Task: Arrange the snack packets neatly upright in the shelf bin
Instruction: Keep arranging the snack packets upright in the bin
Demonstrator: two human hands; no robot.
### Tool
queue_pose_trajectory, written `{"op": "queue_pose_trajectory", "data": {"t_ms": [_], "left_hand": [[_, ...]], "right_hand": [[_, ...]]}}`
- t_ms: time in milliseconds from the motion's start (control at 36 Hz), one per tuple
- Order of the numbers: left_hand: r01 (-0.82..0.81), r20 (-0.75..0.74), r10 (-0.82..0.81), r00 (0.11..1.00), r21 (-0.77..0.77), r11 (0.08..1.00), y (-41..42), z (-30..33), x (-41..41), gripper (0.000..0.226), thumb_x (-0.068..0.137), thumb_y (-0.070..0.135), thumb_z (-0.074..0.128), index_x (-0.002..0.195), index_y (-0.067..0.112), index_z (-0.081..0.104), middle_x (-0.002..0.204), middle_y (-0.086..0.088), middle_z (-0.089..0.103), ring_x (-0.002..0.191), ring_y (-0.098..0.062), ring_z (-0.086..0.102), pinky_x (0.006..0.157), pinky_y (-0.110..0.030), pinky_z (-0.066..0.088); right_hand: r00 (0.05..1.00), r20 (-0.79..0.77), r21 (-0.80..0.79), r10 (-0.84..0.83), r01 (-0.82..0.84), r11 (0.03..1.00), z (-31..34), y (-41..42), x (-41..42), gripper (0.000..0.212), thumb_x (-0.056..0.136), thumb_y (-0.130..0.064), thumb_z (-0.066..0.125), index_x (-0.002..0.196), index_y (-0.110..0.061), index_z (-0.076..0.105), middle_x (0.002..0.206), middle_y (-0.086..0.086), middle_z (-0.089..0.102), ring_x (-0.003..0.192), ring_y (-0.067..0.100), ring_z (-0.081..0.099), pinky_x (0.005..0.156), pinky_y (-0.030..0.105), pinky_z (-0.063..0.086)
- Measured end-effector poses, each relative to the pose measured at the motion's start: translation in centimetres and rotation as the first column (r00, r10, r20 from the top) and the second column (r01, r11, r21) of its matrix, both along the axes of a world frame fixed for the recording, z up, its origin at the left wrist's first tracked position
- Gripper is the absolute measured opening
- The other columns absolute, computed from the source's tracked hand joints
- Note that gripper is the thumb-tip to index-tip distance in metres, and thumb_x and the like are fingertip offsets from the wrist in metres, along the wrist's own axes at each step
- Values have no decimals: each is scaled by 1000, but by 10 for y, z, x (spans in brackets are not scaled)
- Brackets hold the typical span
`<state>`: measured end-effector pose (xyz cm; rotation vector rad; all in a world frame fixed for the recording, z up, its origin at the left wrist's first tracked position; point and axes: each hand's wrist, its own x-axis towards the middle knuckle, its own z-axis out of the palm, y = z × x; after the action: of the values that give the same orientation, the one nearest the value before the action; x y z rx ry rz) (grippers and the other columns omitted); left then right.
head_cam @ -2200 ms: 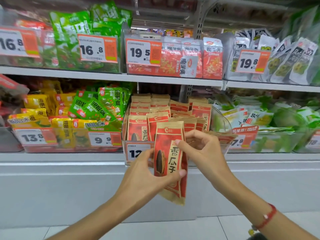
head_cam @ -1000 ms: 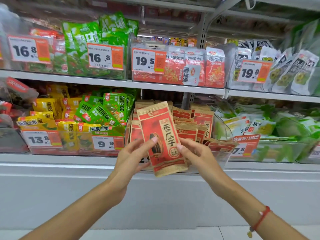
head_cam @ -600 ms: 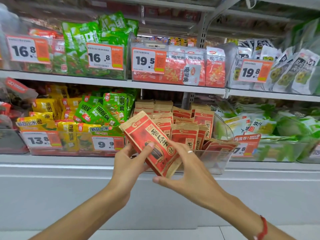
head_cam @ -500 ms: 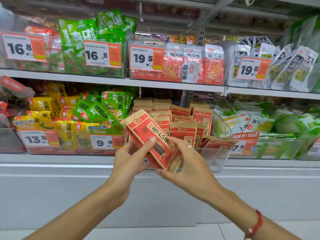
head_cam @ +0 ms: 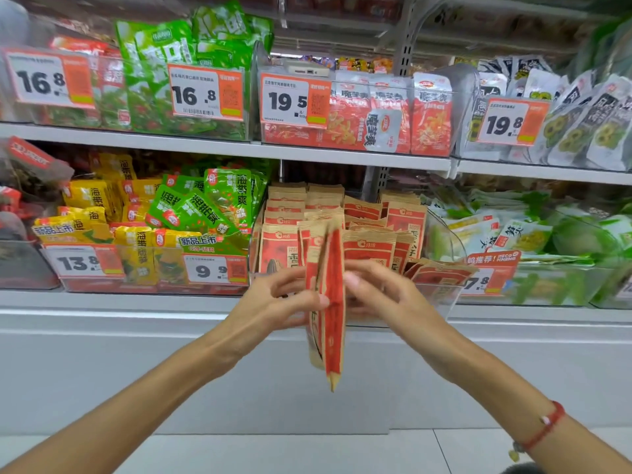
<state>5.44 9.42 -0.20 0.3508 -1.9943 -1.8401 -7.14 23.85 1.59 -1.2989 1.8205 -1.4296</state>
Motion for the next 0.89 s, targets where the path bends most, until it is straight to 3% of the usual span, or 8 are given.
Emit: {"op": "queue_pose_trajectory", "data": {"t_ms": [194,417,500,583,639,750,806,889], "left_hand": [[29,37,-27,999,-78,997,8,-12,-7,56,50,45,72,105,34,68,105,9,73,103,-5,66,81,-25,57],[-138,-30,138,990,4,990,8,-9,-12,65,45,47,76,107,29,66,101,9,74,101,-6,68,82,-25,57],[-301,-97,318,943,151,941,6,-2,-12,66,46,46,81,107,27,64,98,9,75,96,-8,70,79,-26,57],[-425,-104,441,891,146,893,5,3,-11,80,47,53,88,116,26,60,108,10,71,103,-5,67,85,-29,55],[-433,-91,445,891,123,893,9,5,-10,72,53,50,88,115,24,63,104,10,72,98,-5,68,85,-30,56],[-365,-114,369,922,56,929,20,5,-9,40,68,36,79,106,26,70,91,15,75,83,2,69,68,-12,54],[-338,-124,341,932,45,940,19,5,-8,28,78,28,75,106,31,69,92,20,74,83,8,66,61,-2,46],[-316,-118,320,940,50,947,19,4,-7,31,83,19,72,110,34,64,104,17,71,94,8,64,73,-7,51]], "right_hand": [[988,111,-164,-112,129,978,0,1,-2,17,93,-16,57,104,-19,70,93,0,76,85,17,73,72,25,58],[995,17,-195,-101,103,975,-5,-1,3,20,90,-31,56,105,-27,69,97,-8,74,88,9,70,77,24,57],[984,-137,-173,-114,90,981,-8,-1,9,32,83,-38,66,115,-36,63,104,-18,69,96,4,66,82,24,55],[936,-296,-169,-188,143,975,-15,-3,16,51,80,-41,72,127,-38,53,114,-24,63,107,-4,58,89,17,48],[908,-355,-192,-223,163,968,-17,-6,17,50,80,-40,73,125,-38,53,114,-25,62,107,-5,58,88,15,48],[940,-237,-168,-247,211,963,-15,-7,5,36,83,-26,73,116,-34,60,102,-18,68,90,1,66,75,20,55],[973,-76,-74,-217,211,975,-13,-4,-5,35,84,-27,70,118,-30,62,104,-14,70,93,5,67,77,21,56],[967,220,32,-127,123,992,-13,-2,-17,30,89,-24,63,119,-23,65,109,-4,72,103,11,67,91,31,52]]}}
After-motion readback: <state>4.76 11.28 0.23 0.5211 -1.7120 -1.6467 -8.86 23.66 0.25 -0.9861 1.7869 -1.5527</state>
